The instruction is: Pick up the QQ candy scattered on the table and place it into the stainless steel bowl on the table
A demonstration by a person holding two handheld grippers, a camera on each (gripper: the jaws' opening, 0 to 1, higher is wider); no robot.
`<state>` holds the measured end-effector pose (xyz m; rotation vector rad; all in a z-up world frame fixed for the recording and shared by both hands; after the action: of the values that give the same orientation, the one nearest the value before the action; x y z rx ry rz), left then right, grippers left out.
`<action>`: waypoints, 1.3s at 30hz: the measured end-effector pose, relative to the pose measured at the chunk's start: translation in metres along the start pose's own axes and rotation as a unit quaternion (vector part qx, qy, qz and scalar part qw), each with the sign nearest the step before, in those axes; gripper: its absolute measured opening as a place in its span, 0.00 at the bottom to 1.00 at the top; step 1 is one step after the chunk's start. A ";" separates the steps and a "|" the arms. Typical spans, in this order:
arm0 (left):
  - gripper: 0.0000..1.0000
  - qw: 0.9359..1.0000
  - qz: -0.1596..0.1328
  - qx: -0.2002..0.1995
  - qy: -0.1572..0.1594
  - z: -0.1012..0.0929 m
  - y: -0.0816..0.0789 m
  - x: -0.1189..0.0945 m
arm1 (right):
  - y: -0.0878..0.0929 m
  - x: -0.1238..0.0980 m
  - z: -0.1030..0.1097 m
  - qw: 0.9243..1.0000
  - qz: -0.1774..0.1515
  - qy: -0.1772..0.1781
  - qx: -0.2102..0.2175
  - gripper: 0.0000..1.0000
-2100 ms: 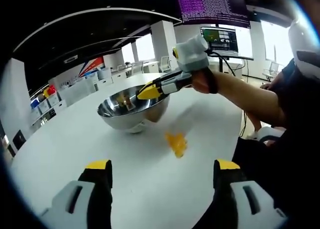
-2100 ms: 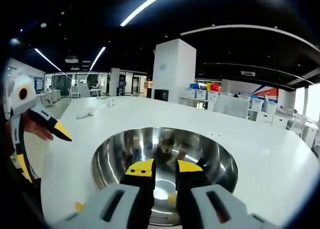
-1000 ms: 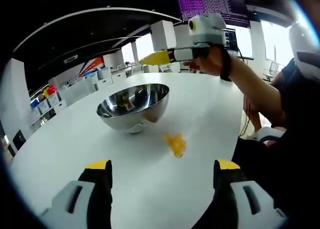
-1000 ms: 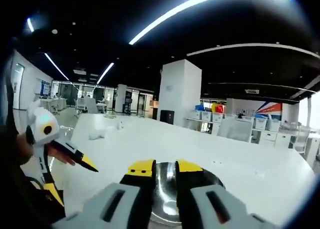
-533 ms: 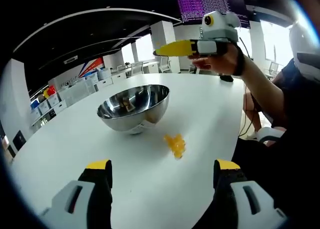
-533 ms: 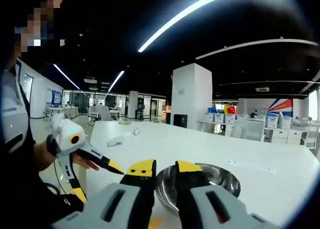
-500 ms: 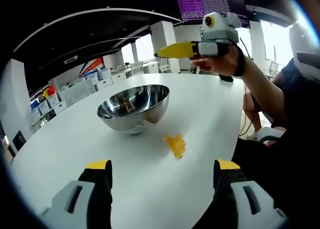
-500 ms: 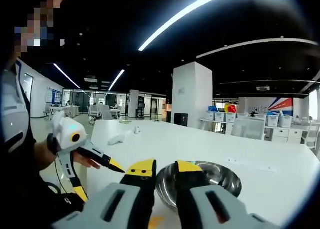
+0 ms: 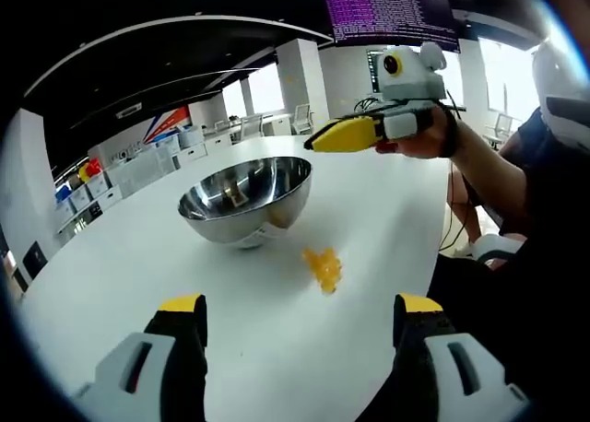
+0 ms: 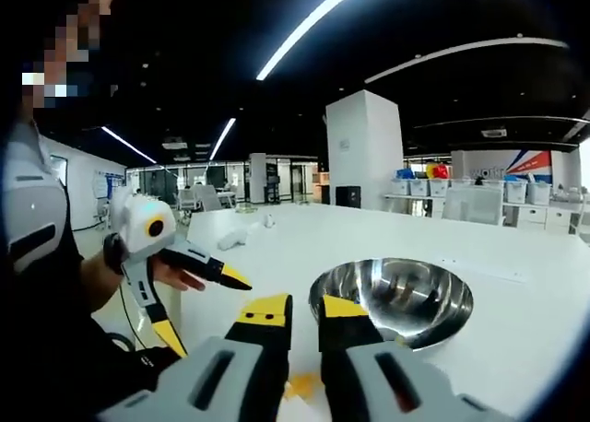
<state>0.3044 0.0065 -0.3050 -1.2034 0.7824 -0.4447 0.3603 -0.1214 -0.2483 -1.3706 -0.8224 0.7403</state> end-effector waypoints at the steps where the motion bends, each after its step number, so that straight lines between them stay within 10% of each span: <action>1: 0.83 1.000 0.000 0.000 0.000 0.000 0.000 0.000 | 0.003 -0.001 0.000 1.000 0.004 0.000 0.001 0.10; 26: 0.83 1.000 0.002 0.001 0.001 -0.002 -0.001 0.001 | 0.092 -0.007 -0.003 0.995 0.097 0.023 0.023 0.10; 39: 0.82 1.000 0.007 0.000 0.002 -0.003 0.002 0.004 | 0.109 -0.008 -0.002 0.992 0.122 0.017 0.007 0.10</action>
<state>0.3041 0.0025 -0.3082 -1.1975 0.7941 -0.4364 0.3596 -0.1215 -0.3579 -1.4836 -0.6275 0.9056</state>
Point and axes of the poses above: the point that each gripper's makers call its tool centre point, and the gripper's own axes: x roughly forward along the fingers, z roughly to its left, y roughly out of its underside, the point moved 3 cm from there along -x, roughly backward along the fingers, and after that the axes turned 11 degrees about -z, right-handed, at the moved point
